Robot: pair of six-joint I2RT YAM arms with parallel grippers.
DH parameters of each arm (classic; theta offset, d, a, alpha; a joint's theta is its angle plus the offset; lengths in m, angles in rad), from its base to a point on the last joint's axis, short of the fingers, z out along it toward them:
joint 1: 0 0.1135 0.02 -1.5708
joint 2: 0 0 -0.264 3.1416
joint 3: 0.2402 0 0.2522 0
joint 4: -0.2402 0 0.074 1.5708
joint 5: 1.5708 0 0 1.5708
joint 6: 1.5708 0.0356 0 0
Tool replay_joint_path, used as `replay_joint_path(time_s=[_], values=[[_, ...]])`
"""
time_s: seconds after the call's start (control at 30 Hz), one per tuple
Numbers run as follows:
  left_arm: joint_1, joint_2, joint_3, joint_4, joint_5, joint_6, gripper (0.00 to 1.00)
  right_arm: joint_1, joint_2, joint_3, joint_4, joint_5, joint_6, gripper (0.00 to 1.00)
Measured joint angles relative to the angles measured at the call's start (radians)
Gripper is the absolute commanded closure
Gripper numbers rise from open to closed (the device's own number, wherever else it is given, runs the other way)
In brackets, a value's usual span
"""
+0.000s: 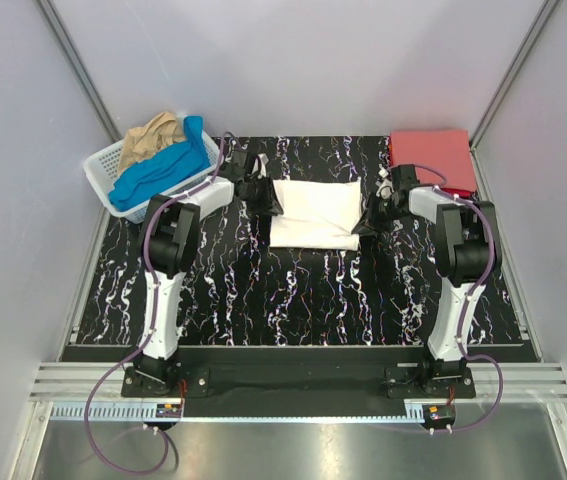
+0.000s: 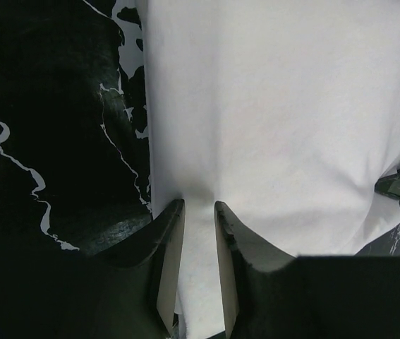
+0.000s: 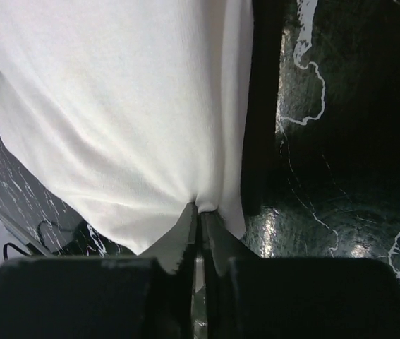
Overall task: Fold and stack the t-shirts
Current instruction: Fold the tshirt
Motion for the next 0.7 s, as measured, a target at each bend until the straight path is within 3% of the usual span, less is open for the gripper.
replay_joint_path(time_s=[0.03, 0.07, 0.1, 0.3, 0.6, 0.63, 0.7], values=[[0.0, 0.0, 0.0, 0.001, 0.0, 0.0, 0.69, 0.0, -0.004, -0.004, 0.003, 0.0, 0.002, 0.83], [0.0, -0.001, 0.0, 0.002, 0.0, 0.0, 0.67, 0.0, -0.01, -0.009, 0.008, 0.002, 0.003, 0.68], [0.0, -0.002, 0.0, 0.001, 0.0, 0.001, 0.67, 0.0, -0.018, -0.014, 0.008, 0.005, 0.006, 0.63], [-0.001, -0.064, 0.0, -0.07, -0.028, 0.012, 0.61, 0.0, -0.124, -0.056, 0.002, -0.018, 0.026, 0.5], [-0.055, -0.211, 0.0, -0.074, -0.034, 0.011, 0.6, 0.0, -0.185, -0.134, 0.002, -0.034, 0.038, 0.51], [-0.064, -0.206, -0.002, -0.075, -0.032, 0.011, 0.61, 0.0, -0.183, -0.143, 0.0, -0.033, 0.039, 0.53], [-0.098, -0.184, -0.005, -0.075, -0.025, 0.011, 0.61, 0.0, -0.175, -0.153, 0.0, -0.023, 0.039, 0.75]])
